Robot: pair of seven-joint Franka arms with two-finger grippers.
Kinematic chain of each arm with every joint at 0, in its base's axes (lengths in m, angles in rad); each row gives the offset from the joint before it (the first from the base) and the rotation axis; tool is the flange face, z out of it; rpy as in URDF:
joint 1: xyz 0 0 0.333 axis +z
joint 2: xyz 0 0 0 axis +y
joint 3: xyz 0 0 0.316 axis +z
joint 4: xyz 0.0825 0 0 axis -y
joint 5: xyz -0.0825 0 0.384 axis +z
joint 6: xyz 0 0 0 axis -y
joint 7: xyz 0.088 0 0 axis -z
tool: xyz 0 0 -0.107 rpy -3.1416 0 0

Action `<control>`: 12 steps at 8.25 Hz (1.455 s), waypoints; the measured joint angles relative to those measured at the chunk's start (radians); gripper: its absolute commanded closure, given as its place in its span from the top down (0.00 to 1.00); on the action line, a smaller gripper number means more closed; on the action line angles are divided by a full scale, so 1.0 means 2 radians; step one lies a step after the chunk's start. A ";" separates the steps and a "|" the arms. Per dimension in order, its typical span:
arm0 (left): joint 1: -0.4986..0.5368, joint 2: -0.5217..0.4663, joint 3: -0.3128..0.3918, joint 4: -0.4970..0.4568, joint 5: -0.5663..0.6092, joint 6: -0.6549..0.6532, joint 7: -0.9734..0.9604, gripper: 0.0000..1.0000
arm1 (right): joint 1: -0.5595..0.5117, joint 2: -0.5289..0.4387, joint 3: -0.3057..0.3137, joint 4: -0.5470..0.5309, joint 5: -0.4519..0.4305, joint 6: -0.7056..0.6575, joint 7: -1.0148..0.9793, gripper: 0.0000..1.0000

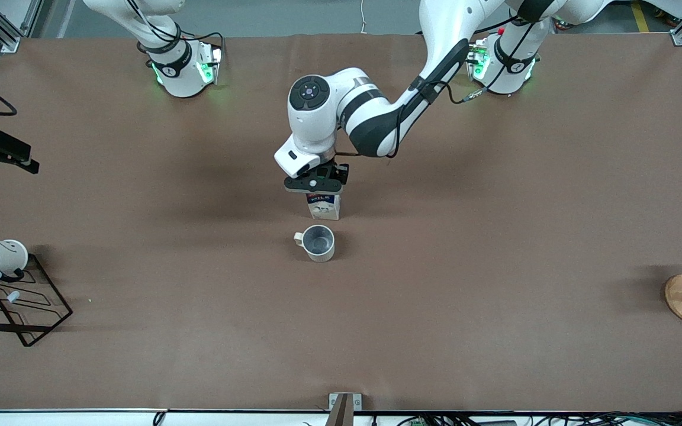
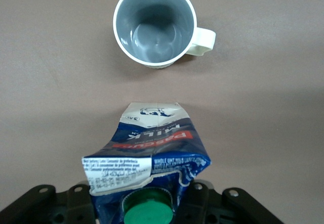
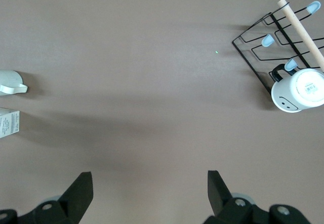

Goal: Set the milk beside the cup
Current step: 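Lower the milk carton beside the mug with the left gripper, then open the left gripper to release the milk carton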

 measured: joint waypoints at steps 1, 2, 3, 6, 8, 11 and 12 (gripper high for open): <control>-0.001 0.001 0.000 0.000 0.001 0.000 0.000 0.64 | 0.002 -0.009 0.002 -0.007 -0.002 -0.002 0.018 1.00; -0.001 0.003 0.000 0.000 0.003 0.000 0.000 1.00 | 0.006 -0.014 0.003 -0.013 -0.005 -0.003 0.030 1.00; -0.002 0.005 0.001 0.001 0.003 0.000 -0.001 1.00 | 0.008 -0.015 0.004 -0.014 -0.007 -0.003 0.036 1.00; -0.005 -0.001 0.002 0.016 0.003 0.002 -0.013 1.00 | 0.008 -0.015 0.003 -0.015 -0.007 -0.003 0.038 1.00; 0.001 -0.038 0.008 0.023 0.004 -0.001 -0.021 1.00 | 0.008 -0.015 0.004 -0.015 -0.007 -0.003 0.038 1.00; 0.103 -0.101 0.013 0.024 0.006 -0.039 -0.023 1.00 | 0.009 -0.015 0.004 -0.015 -0.007 -0.002 0.038 1.00; 0.148 -0.119 0.013 0.023 0.006 -0.066 -0.016 1.00 | 0.010 -0.015 0.004 -0.014 -0.007 -0.002 0.038 1.00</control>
